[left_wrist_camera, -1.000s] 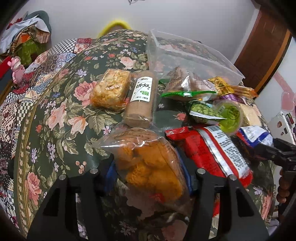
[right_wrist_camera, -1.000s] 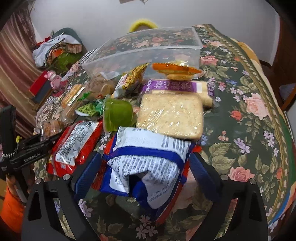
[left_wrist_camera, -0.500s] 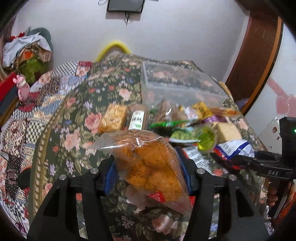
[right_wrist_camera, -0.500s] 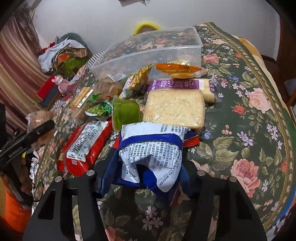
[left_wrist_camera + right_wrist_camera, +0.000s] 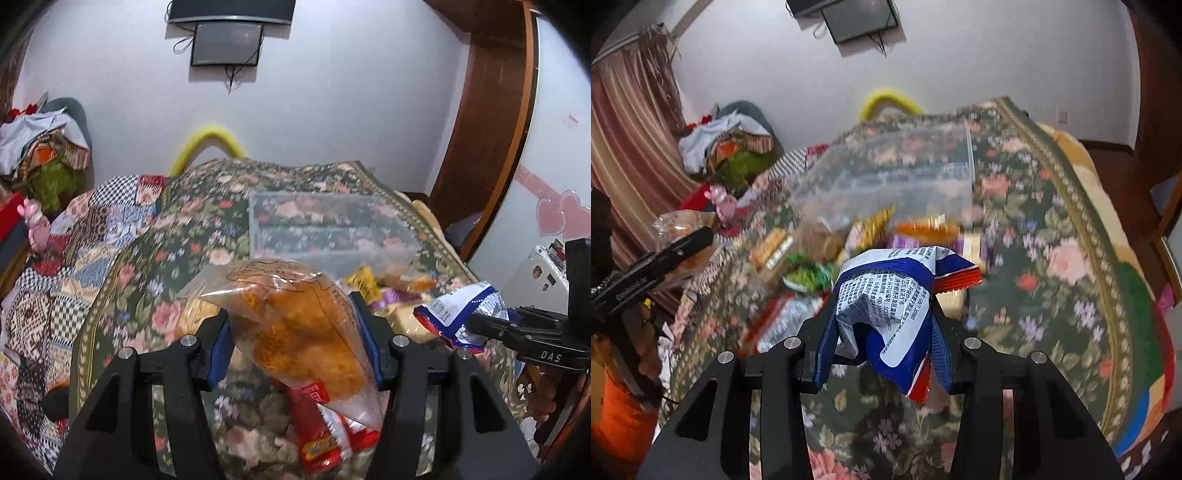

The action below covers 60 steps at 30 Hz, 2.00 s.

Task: Organize snacks
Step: 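Lift both held snacks and carry them over the clear plastic box, then open both tools to drop the snacks into the clear box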

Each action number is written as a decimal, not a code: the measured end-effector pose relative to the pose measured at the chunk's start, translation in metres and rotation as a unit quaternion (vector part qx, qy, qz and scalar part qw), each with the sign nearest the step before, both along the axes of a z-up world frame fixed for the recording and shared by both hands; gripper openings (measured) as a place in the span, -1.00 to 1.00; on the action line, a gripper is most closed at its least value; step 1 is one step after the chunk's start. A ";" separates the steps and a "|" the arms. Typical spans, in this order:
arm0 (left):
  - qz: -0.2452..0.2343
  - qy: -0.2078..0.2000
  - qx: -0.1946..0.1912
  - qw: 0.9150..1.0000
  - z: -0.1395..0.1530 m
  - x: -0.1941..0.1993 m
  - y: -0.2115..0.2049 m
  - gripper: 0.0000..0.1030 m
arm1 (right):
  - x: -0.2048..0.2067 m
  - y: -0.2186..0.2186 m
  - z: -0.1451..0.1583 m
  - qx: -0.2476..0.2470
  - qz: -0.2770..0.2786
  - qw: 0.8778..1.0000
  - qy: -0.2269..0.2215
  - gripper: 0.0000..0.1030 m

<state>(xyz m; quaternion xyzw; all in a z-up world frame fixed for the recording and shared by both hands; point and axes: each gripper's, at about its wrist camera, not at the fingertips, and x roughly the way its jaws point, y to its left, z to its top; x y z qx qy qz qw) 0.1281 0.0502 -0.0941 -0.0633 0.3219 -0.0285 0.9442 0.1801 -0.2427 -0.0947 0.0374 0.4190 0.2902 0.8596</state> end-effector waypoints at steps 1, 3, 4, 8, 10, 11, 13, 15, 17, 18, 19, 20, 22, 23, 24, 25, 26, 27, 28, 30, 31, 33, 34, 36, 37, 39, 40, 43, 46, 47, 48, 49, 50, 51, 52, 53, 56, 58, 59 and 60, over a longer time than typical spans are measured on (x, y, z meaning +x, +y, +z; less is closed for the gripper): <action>-0.003 -0.003 0.000 1.000 0.004 0.005 -0.002 0.11 | 0.002 0.000 0.005 0.002 -0.001 1.000 -0.007 -0.21; -0.007 -0.008 0.002 1.000 0.009 0.011 -0.004 0.11 | 0.006 0.002 0.015 0.007 -0.003 1.000 -0.022 -0.21; -0.008 -0.011 0.003 1.000 0.012 0.017 -0.006 0.11 | 0.010 0.003 0.019 0.009 -0.004 1.000 -0.029 -0.21; -0.014 -0.017 -0.003 1.000 0.020 0.035 -0.008 0.11 | 0.024 0.009 0.033 0.009 -0.009 0.998 -0.055 -0.21; -0.016 -0.019 -0.007 1.000 0.023 0.044 -0.009 0.11 | 0.033 0.012 0.038 0.010 -0.010 0.998 -0.066 -0.21; -0.016 -0.019 -0.008 1.000 0.024 0.050 -0.009 0.11 | 0.037 0.012 0.040 0.010 -0.012 0.997 -0.070 -0.21; -0.014 -0.017 -0.008 1.000 0.025 0.062 -0.009 0.11 | 0.047 0.015 0.045 0.010 -0.016 0.997 -0.080 -0.21; -0.013 -0.014 -0.008 1.000 0.025 0.076 -0.008 0.11 | 0.056 0.017 0.048 0.014 -0.018 0.996 -0.086 -0.21; -0.012 -0.008 -0.011 1.000 0.023 0.090 -0.006 0.11 | 0.066 0.020 0.051 0.015 -0.020 0.995 -0.092 -0.21; -0.013 -0.005 -0.013 1.000 0.022 0.096 -0.005 0.11 | 0.069 0.020 0.051 0.015 -0.021 0.995 -0.094 -0.21; -0.013 -0.001 -0.015 1.000 0.020 0.104 -0.003 0.11 | 0.074 0.022 0.051 0.015 -0.021 0.995 -0.095 -0.21; -0.012 0.002 -0.015 1.000 0.019 0.111 -0.002 0.11 | 0.079 0.023 0.051 0.016 -0.021 0.995 -0.095 -0.21; -0.011 0.012 -0.017 1.000 0.014 0.126 0.000 0.11 | 0.087 0.027 0.049 0.015 -0.019 0.995 -0.093 -0.21; -0.011 0.019 -0.019 1.000 0.010 0.135 0.002 0.11 | 0.092 0.029 0.047 0.012 -0.018 0.996 -0.092 -0.21; -0.010 0.025 -0.018 0.999 0.006 0.142 0.002 0.11 | 0.096 0.032 0.044 0.009 -0.017 0.996 -0.091 -0.21; -0.008 0.031 -0.017 0.999 0.003 0.148 0.002 0.11 | 0.099 0.034 0.043 0.006 -0.015 0.996 -0.089 -0.21; -0.007 0.037 -0.014 0.999 -0.001 0.154 0.002 0.11 | 0.103 0.037 0.041 0.004 -0.012 0.996 -0.086 -0.21; -0.008 0.042 -0.010 0.999 -0.005 0.160 0.002 0.11 | 0.108 0.040 0.037 0.001 -0.009 0.997 -0.080 -0.21; -0.008 0.047 -0.003 0.999 -0.010 0.166 0.001 0.11 | 0.113 0.043 0.033 -0.003 -0.006 0.997 -0.075 -0.21; -0.009 0.056 0.008 0.998 -0.019 0.175 -0.002 0.11 | 0.121 0.049 0.026 -0.014 -0.002 0.997 -0.070 -0.21; -0.011 0.062 0.012 0.998 -0.024 0.180 -0.004 0.11 | 0.125 0.052 0.022 -0.020 0.001 0.998 -0.065 -0.21; -0.015 0.076 0.015 0.997 -0.034 0.190 -0.006 0.11 | 0.133 0.055 0.014 -0.026 0.006 0.998 -0.054 -0.21; -0.017 0.085 0.016 0.996 -0.039 0.195 -0.007 0.11 | 0.137 0.058 0.009 -0.030 0.009 0.998 -0.047 -0.21; -0.018 0.098 0.021 0.995 -0.049 0.203 -0.009 0.11 | 0.144 0.061 0.001 -0.040 0.013 0.998 -0.038 -0.21; -0.019 0.104 0.026 0.994 -0.053 0.207 -0.010 0.11 | 0.148 0.063 -0.002 -0.045 0.016 0.998 -0.035 -0.21; -0.020 0.111 0.028 0.993 -0.060 0.213 -0.011 0.11 | 0.153 0.069 -0.010 -0.055 0.021 0.998 -0.026 -0.21; -0.022 0.115 0.028 0.993 -0.063 0.216 -0.011 0.11 | 0.155 0.071 -0.013 -0.059 0.025 0.998 -0.021 -0.21; -0.026 0.124 0.033 0.991 -0.070 0.222 -0.012 0.11 | 0.161 0.075 -0.023 -0.069 0.033 0.997 -0.008 -0.21; -0.033 0.134 0.035 0.990 -0.076 0.227 -0.015 0.11 | 0.165 0.079 -0.030 -0.079 0.038 0.996 0.005 -0.20; -0.035 0.135 0.037 0.989 -0.077 0.228 -0.016 0.12 | 0.166 0.080 -0.032 -0.081 0.040 0.996 0.009 -0.20; -0.037 0.135 0.041 0.989 -0.077 0.228 -0.017 0.12 | 0.167 0.080 -0.033 -0.082 0.041 0.996 0.011 -0.19; -0.039 0.135 0.046 0.989 -0.078 0.228 -0.019 0.13 | 0.167 0.080 -0.034 -0.084 0.041 0.996 0.012 -0.18; -0.040 0.133 0.051 0.989 -0.078 0.227 -0.021 0.15 | 0.168 0.080 -0.034 -0.086 0.041 0.995 0.013 -0.18; -0.039 0.132 0.055 0.989 -0.077 0.227 -0.022 0.15 | 0.169 0.080 -0.035 -0.087 0.042 0.995 0.014 -0.16; -0.039 0.133 0.056 0.989 -0.077 0.226 -0.022 0.16 | 0.169 0.080 -0.035 -0.088 0.043 0.995 0.016 -0.13; -0.041 0.134 0.055 0.989 -0.076 0.226 -0.022 0.17 | 0.169 0.080 -0.035 -0.089 0.042 0.995 0.017 -0.12; -0.038 0.129 0.054 0.989 -0.071 0.221 -0.021 0.21 | 0.168 0.075 -0.032 -0.087 0.035 0.995 0.017 -0.10; -0.036 0.125 0.052 0.990 -0.065 0.218 -0.020 0.23 | 0.167 0.072 -0.029 -0.084 0.030 0.996 0.014 -0.06; -0.034 0.121 0.051 0.991 -0.061 0.216 -0.019 0.27 | 0.166 0.070 -0.027 -0.082 0.028 0.996 0.013 -0.04; -0.031 0.115 0.052 0.992 -0.056 0.212 -0.019 0.31 | 0.166 0.069 -0.025 -0.081 0.026 0.996 0.011 -0.01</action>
